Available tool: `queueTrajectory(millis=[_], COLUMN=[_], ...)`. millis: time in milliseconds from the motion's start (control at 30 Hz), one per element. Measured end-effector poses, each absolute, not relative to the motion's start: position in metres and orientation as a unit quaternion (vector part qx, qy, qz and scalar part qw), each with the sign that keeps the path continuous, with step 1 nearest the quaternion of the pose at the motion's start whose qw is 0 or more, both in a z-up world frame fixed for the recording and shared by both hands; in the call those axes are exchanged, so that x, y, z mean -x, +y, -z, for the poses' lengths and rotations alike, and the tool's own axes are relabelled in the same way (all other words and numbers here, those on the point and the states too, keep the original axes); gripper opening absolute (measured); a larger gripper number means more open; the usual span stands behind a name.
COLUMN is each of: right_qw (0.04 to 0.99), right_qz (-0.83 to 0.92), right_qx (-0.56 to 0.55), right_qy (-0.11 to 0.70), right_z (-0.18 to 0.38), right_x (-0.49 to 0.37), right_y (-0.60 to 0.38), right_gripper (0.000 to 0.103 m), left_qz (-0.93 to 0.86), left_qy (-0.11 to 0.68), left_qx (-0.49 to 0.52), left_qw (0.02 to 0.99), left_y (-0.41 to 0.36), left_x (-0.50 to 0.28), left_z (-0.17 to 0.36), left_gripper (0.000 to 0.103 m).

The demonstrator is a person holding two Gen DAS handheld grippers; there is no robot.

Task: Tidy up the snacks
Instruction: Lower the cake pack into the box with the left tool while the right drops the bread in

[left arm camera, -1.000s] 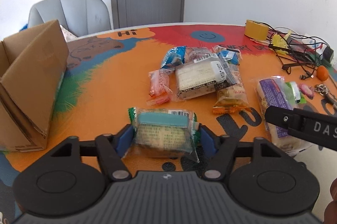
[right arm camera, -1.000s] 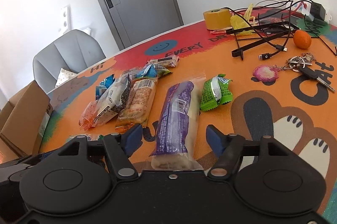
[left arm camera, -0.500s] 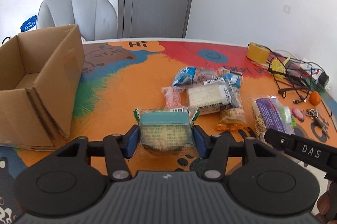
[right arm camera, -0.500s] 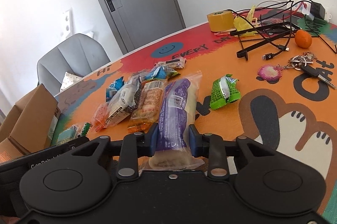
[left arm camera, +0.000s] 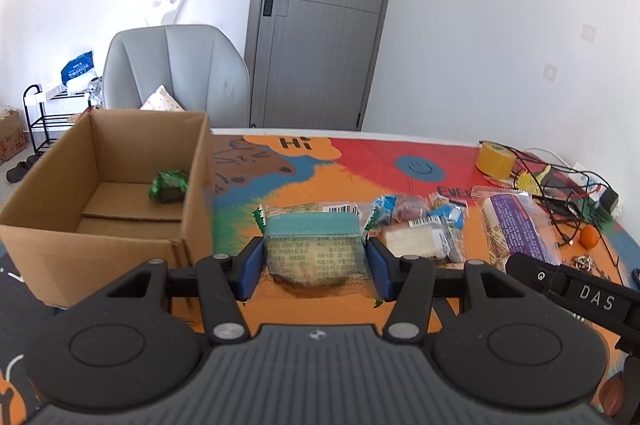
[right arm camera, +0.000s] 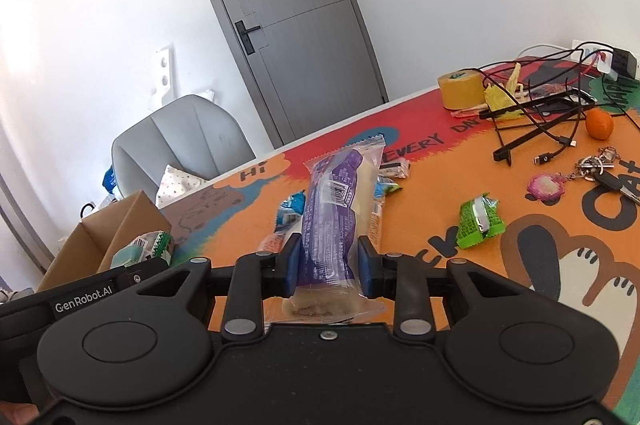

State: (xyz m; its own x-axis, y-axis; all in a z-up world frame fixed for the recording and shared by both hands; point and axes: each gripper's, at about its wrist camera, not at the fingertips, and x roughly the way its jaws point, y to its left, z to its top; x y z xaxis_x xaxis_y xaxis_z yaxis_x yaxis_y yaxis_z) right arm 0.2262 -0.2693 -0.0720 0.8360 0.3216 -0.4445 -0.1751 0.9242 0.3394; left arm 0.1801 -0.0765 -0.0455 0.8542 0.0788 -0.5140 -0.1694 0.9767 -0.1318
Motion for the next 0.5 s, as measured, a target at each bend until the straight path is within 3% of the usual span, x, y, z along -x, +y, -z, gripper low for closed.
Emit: queueTrajectory(millis=[500], right_qw=[0.946], right_qz=[-0.200], right_qx=[-0.123], right_qy=[0.225], right_z=[0.041], right_x=[-0.215], right_y=[-0.208], right_gripper=[0.029], left_qz=[-0.115], left_qy=[0.215], left_qx=[0.095], left_qw=[0.965], left_y=[-0.019], left_x=[-0.144], left_z=[0.009], left_gripper=[0.054])
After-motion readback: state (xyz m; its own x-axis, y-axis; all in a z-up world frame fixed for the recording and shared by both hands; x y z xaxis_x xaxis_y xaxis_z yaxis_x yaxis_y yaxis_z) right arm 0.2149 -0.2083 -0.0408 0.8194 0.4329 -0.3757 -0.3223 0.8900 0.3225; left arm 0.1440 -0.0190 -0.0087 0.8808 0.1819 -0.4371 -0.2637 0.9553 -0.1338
